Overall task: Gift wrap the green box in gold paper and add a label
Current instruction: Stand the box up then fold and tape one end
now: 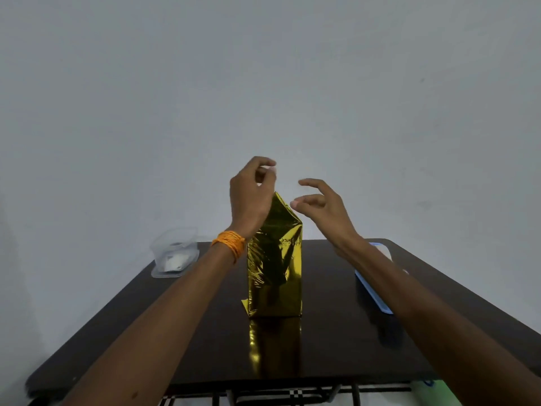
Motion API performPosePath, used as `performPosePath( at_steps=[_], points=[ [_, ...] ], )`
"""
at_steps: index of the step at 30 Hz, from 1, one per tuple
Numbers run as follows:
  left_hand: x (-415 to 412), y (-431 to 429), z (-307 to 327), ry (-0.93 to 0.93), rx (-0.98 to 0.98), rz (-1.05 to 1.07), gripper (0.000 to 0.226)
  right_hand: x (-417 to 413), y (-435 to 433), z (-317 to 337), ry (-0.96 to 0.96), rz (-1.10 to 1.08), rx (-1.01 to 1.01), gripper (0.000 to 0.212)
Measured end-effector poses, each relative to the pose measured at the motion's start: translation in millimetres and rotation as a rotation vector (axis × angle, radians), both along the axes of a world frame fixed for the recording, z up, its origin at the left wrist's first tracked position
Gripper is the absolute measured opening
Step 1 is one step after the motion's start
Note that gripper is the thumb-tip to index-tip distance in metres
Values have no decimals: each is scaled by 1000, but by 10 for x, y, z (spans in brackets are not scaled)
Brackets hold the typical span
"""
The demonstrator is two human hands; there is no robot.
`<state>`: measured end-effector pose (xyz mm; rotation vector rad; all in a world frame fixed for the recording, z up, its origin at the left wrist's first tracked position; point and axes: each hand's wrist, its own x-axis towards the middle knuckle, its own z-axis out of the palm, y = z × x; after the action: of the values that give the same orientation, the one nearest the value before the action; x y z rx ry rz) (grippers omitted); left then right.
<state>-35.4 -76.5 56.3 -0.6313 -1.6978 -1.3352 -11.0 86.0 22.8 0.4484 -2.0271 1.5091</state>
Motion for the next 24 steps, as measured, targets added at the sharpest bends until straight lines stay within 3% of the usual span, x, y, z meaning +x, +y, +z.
performPosePath(
  at_steps=[5,8,18,24],
  points=[
    [-197,-354,-372,-356,-88,-68,35,-132,-243,123,52,65,50,58],
    [-311,-418,-592,-443,-146,-151,43,-265,-267,183,36,46,64,61],
    [-462,-459,-723,-374,-92,-208,13,-693,-224,133,-145,-5,85,67],
    [-521,-447,-724,-407,-76,-216,17,-828,-218,49,-317,19,65,65]
  ],
)
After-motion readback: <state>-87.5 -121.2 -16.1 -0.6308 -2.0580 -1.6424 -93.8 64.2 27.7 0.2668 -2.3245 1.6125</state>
